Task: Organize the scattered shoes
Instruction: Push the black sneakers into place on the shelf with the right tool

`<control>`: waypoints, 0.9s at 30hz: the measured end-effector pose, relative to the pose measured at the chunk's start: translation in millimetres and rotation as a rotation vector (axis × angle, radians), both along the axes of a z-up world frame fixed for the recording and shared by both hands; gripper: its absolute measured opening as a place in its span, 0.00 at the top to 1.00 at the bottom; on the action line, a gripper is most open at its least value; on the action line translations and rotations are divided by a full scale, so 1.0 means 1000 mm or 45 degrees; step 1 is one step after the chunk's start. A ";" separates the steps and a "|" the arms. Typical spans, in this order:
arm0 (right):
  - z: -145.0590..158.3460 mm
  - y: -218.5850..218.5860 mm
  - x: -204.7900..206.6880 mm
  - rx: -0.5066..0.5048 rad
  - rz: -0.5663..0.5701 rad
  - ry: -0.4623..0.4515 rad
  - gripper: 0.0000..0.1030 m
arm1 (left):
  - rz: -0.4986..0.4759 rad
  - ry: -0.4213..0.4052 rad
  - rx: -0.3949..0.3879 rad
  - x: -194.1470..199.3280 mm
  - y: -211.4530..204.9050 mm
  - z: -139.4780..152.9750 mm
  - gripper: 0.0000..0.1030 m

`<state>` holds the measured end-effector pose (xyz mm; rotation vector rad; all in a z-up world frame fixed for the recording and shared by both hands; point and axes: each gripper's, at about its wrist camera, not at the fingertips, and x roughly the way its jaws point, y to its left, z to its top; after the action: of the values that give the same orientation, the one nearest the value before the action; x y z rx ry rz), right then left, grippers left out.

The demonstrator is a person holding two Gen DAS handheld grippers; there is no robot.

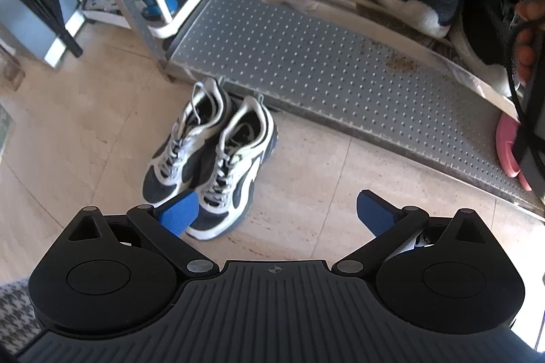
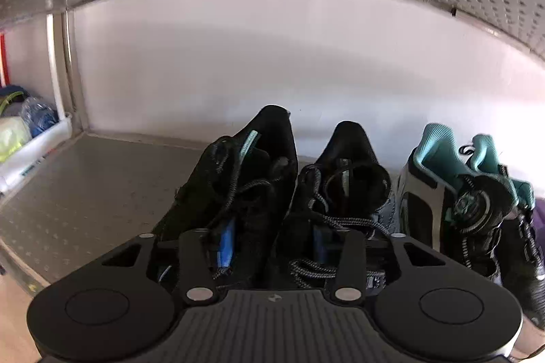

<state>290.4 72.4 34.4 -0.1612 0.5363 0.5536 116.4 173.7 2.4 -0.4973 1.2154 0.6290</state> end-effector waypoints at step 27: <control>0.021 -0.068 -0.085 -0.166 0.121 0.267 0.35 | -0.157 -0.423 0.261 -0.004 0.048 0.095 0.01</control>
<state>205.0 4.4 55.6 -0.2554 0.7727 0.6323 112.7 222.1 97.7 -0.3351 0.8501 0.5340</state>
